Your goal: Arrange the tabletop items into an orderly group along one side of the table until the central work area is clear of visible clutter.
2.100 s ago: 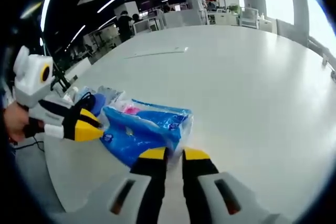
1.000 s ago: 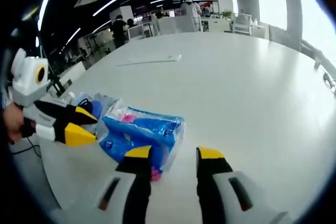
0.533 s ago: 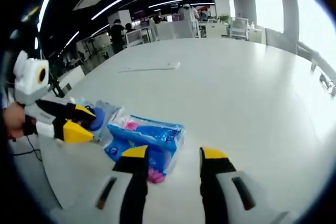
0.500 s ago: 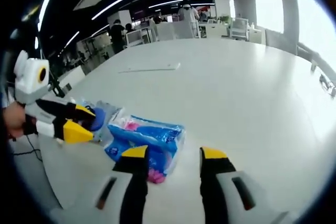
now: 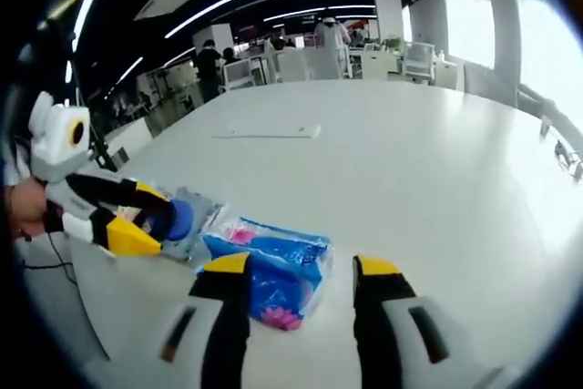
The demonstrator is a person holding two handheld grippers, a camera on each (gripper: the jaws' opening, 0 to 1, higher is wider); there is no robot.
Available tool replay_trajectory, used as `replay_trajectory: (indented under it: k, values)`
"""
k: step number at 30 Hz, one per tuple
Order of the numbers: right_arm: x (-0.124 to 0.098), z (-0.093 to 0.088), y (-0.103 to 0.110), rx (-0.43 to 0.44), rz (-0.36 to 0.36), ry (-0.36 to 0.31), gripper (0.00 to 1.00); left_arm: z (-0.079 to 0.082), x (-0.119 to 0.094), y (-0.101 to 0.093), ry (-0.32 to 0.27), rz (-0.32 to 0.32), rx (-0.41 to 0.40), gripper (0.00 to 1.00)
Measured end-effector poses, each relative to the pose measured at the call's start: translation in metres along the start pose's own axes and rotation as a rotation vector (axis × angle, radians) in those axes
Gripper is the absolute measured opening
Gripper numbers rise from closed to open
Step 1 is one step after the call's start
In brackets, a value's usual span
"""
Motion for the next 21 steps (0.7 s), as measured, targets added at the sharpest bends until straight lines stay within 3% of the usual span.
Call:
replay_trajectory:
  k: [15, 21]
  values:
    - [-0.005, 0.017, 0.019, -0.017, 0.04, -0.037, 0.6, -0.001, -0.028, 0.019, -0.04, -0.018, 0.019, 0.59]
    - [-0.005, 0.021, 0.028, -0.037, 0.058, -0.038, 0.6, -0.005, -0.038, 0.028, -0.045, -0.017, 0.025, 0.63]
Point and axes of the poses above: the point that each gripper's makers call its tool centre point, and the gripper's own axes: x roughly forward along the fingers, y roughly to its left, z roughly out of its top, the point moved 3 cm from there along -x, roughly backward along the fingers, and after that the axes turned 8 degrees about y, right-handed, at the moved point
